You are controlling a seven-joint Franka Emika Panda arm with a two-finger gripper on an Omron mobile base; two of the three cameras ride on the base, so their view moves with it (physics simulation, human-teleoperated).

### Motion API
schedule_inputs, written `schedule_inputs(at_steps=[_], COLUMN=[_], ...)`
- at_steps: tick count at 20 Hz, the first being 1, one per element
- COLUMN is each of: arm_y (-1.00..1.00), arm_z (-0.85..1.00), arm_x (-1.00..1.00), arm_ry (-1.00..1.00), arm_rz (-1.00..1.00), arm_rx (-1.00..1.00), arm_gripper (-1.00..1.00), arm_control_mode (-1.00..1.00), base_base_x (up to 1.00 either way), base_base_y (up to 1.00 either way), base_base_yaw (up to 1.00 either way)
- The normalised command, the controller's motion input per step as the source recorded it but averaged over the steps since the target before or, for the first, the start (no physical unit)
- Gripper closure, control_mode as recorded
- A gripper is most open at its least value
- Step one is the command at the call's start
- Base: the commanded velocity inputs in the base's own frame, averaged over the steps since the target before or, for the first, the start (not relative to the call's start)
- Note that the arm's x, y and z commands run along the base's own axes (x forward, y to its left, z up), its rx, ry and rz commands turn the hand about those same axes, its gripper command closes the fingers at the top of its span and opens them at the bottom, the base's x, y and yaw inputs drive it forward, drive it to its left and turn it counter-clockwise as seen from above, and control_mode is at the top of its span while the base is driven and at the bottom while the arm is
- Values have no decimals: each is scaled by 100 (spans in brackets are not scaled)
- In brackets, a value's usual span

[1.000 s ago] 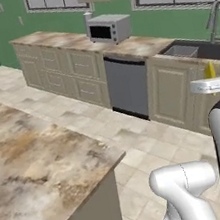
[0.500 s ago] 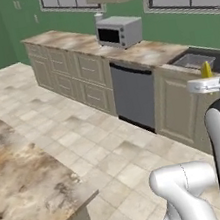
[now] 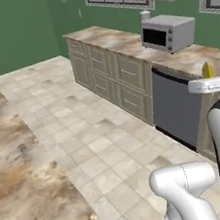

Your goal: Take the lemon wedge from the fridge and place it on the plate with fish on the dining counter.

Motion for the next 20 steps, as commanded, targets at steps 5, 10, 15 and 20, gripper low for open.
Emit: schedule_inputs(at_steps=[5,10,15,20], arm_y=[0,0,0,0], arm_z=[0,0,0,0], arm_x=[0,0,0,0], arm_ry=[0,0,0,0], arm_rz=[0,0,0,0], arm_rx=[0,0,0,0], arm_gripper=[100,100,100,100], arm_control_mode=[100,100,100,100], base_base_x=[100,100,100,100], base_base_y=[-37,-4,0,0], base_base_yaw=[21,22,18,17])
